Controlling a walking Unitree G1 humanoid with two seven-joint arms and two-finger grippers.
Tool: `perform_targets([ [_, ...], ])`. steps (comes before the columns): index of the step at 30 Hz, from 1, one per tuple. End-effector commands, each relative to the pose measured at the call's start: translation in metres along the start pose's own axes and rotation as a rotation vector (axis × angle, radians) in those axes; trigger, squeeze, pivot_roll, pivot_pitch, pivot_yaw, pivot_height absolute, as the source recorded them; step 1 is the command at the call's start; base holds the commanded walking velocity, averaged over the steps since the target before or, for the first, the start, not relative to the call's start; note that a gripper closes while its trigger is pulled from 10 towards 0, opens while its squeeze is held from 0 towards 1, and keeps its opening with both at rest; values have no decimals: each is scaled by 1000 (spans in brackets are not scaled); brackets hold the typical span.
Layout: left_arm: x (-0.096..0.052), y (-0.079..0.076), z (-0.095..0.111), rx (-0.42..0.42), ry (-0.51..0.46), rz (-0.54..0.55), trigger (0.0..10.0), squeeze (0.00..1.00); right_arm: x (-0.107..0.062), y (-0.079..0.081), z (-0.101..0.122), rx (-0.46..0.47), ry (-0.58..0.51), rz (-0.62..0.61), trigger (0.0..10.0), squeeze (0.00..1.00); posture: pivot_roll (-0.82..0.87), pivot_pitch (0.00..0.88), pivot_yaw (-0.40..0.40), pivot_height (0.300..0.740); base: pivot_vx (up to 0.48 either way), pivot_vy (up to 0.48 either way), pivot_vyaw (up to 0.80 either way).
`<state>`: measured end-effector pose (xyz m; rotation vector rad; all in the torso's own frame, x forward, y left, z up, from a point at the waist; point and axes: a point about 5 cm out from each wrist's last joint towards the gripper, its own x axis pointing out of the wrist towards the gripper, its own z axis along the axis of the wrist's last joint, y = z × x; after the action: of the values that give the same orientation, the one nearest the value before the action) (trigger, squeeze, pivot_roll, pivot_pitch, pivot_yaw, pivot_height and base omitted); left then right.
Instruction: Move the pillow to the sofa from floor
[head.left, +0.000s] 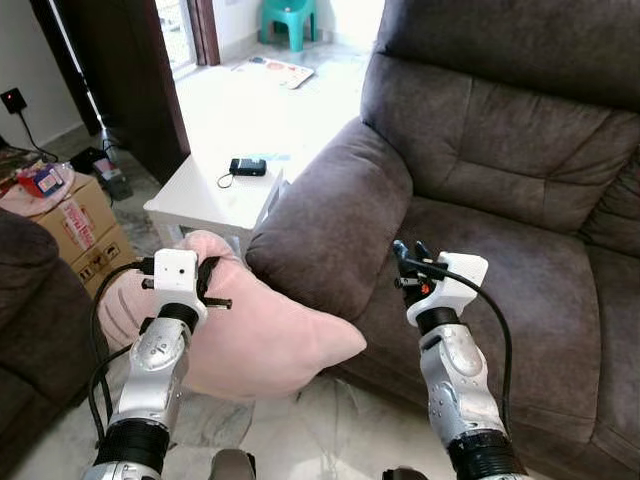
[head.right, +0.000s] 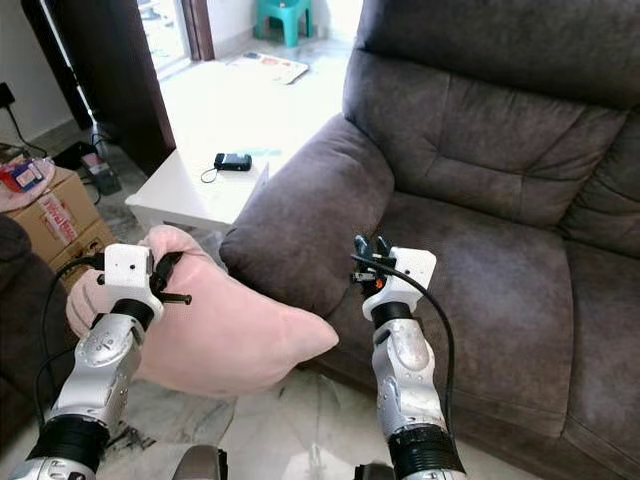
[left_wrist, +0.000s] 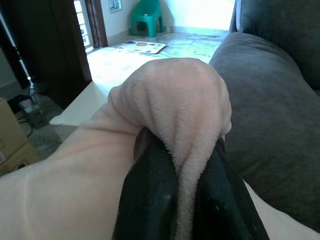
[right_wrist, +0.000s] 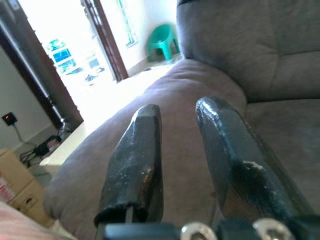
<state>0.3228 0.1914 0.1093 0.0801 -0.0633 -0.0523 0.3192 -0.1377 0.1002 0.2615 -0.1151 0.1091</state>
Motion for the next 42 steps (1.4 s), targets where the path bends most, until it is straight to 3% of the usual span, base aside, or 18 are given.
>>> perform_targets([
  [1, 7, -1, 26, 9, -117, -8, 10000, 0, -2, -2, 0, 0, -6, -2, 10000, 0, 110, 0, -54, 652, 0, 0, 0],
  [14, 8, -2, 25, 9, -114, -11, 10000, 0, 0, -2, 1, -4, -15, -7, 10000, 0, 110, 0, -51, 738, 0, 0, 0],
  [42, 10, -7, 27, -16, -121, -21, 10000, 0, 1, -2, 0, 14, -21, -21, 10000, 0, 116, 0, -44, 740, 0, 0, 0],
])
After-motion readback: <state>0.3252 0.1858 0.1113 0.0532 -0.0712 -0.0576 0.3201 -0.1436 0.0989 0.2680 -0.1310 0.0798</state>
